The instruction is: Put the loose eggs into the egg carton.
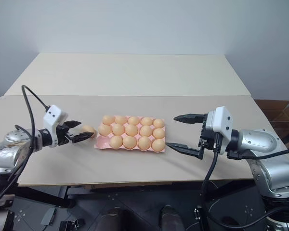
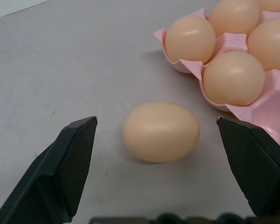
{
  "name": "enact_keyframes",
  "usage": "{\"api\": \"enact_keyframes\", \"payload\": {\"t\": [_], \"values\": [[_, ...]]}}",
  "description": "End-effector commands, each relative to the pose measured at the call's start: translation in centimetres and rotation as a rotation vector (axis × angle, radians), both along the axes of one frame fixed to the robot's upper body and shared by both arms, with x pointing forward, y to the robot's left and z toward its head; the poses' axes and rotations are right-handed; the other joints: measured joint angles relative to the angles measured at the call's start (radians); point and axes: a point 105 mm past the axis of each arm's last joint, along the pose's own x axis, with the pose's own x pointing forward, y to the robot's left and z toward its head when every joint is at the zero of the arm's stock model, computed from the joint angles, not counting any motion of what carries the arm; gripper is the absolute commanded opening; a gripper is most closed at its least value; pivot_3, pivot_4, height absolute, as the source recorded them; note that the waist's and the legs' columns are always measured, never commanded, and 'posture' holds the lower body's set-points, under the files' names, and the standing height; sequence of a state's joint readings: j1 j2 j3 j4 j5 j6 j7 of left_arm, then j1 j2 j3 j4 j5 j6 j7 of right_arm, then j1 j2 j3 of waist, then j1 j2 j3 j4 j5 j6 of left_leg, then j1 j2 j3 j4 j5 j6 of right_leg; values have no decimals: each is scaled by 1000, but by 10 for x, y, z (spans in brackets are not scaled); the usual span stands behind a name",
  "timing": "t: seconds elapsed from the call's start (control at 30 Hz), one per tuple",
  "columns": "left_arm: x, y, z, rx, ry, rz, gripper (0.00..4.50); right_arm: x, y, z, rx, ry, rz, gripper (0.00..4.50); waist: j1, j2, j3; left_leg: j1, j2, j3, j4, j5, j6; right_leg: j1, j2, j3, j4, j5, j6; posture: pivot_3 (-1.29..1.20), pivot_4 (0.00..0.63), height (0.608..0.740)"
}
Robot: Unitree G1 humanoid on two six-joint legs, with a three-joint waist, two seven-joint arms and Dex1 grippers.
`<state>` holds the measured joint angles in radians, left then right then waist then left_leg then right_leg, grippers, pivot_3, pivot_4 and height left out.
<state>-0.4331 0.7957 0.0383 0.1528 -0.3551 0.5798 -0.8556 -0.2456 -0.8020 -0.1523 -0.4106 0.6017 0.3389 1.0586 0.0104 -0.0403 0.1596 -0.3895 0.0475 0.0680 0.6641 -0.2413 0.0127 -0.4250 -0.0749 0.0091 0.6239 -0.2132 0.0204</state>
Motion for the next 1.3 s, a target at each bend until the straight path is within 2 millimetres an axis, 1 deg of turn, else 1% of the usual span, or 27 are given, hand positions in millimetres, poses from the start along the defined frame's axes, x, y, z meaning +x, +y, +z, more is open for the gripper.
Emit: {"api": "enact_keyframes", "payload": {"t": [0.03, 0.1, 0.2, 0.23, 0.33, 0.37, 0.47, 0.53, 0.6, 0.63, 0.7, 0.77, 0.83, 0.9, 0.97, 1.0, 1.07, 1.17, 1.2, 1.3], "values": [[10, -2, 4, 39, -23, -44, 4473, -5, 2, 9, 5, -41, 7, 4500, 1, 0, 0, 0, 0, 0, 0, 0, 0, 0, 0, 0, 0, 0, 0, 0, 150, 740], [14, -2, 1, 57, -5, -59, 4473, -5, 3, 10, 6, -43, 4, 4500, -1, 0, 0, 0, 0, 0, 0, 0, 0, 0, 0, 0, 0, 0, 0, 0, 150, 740], [21, 1, -3, 99, 8, -52, 3962, -5, 3, 11, 11, -50, -5, 4500, -1, 0, 0, 0, 0, 0, 0, 0, 0, 0, 0, 0, 1, 0, 0, 0, 150, 740], [22, 2, -3, 105, 4, -52, 3698, -5, 3, 11, 13, -53, -8, 4500, -1, 0, 0, 0, 0, 0, 0, 0, 0, 0, 0, 0, 1, 0, 0, 0, 150, 740], [23, 2, -1, 102, -3, -61, 2710, -5, 3, 12, 17, -56, -17, 4500, -1, 0, 0, 0, 0, 0, 0, 0, 0, 0, 0, 0, 0, 0, 1, 0, 150, 740], [23, 3, -1, 101, -9, -60, 2482, -5, 3, 12, 18, -57, -20, 4500, -1, 0, 0, 0, 0, 0, 0, 0, 0, 0, 0, 0, 0, 0, 1, 0, 150, 740], [21, 4, 6, 98, -44, -68, 2350, -5, 3, 12, 22, -59, -29, 4500, 0, 0, 0, 0, 0, 0, 0, 0, 0, 0, 0, 0, 0, 0, 1, 0, 150, 740], [20, 4, 17, 92, -112, -86, 2350, -5, 3, 12, 23, -60, -31, 4500, 0, 0, 0, 0, 0, 0, 0, 0, 0, 0, 0, 0, 0, 0, 1, 0, 150, 740], [13, 0, 38, 45, -183, -131, 2350, -5, 3, 11, 24, -59, -34, 4500, -3, 0, 0, 0, 0, 0, 0, 0, 0, 0, 0, 0, 0, 0, 1, 0, 150, 740], [5, -5, 49, 22, -218, -179, 2350, -5, 3, 11, 24, -58, -33, 4500, -3, 0, 0, 0, 0, 0, 0, 0, 0, 0, 0, 0, 0, 0, 1, 0, 150, 740], [-8, -17, 59, 0, -244, -265, 2350, -6, 4, 9, 23, -55, -31, 4500, -4, 0, 0, -1, 0, 0, 0, 0, 0, 0, 0, 0, 0, 0, 1, 0, 150, 740], [-19, -26, 59, 0, -240, -322, 2350, -6, 5, 8, 23, -52, -28, 4500, -4, 0, 0, -1, 0, 0, 0, 0, 0, 0, -1, 0, 0, 0, 1, 0, 150, 740], [-30, -38, 56, 5, -238, -395, 2350, -6, 6, 7, 22, -50, -25, 4500, -3, 0, 0, 0, 0, 0, 0, 0, 0, 0, -1, 0, 0, 0, 1, 0, 150, 740], [-34, -50, 49, -13, -226, -428, 2350, -5, 7, 7, 22, -49, -23, 4500, -1, 0, 0, 1, 0, 0, 0, 0, 0, 1, -1, 1, 1, 0, 1, 0, 150, 740], [-37, -55, 39, 3, -188, -456, 2350, -5, 7, 7, 21, -48, -23, 4500, 1, 0, 0, 1, 0, 0, 0, 0, 0, 1, 0, 0, 1, 0, 1, 0, 150, 740], [-37, -56, 34, 18, -177, -466, 2881, -5, 6, 7, 20, -48, -25, 4500, 1, 0, 0, 1, 0, 0, 1, 0, 0, 1, 0, 0, 1, 0, 1, 0, 150, 740], [-37, -57, 29, 27, -162, -474, 3272, -5, 6, 7, 18, -48, -29, 4500, 0, 0, 0, 1, 0, 0, 1, 0, 0, 1, 0, 0, 1, 0, 1, 0, 150, 740], [-38, -59, 25, 31, -136, -495, 4316, -5, 6, 6, 18, -48, -35, 4500, -2, 0, 0, 1, 0, 0, 1, 0, 0, 0, 0, 0, 1, 0, 1, 0, 150, 740], [-39, -60, 25, 23, -139, -501, 4453, -6, 6, 6, 18, -48, -37, 4500, -2, 0, 0, 1, 0, 0, 1, 0, 0, 0, 0, 1, 1, 0, 1, 0, 150, 740], [-40, -58, 35, 12, -172, -499, 4453, -6, 6, 6, 21, -47, -43, 4500, -2, 0, 0, 0, 0, 0, 1, 0, 0, 0, 0, 0, 1, 0, 1, 0, 150, 740]]}}
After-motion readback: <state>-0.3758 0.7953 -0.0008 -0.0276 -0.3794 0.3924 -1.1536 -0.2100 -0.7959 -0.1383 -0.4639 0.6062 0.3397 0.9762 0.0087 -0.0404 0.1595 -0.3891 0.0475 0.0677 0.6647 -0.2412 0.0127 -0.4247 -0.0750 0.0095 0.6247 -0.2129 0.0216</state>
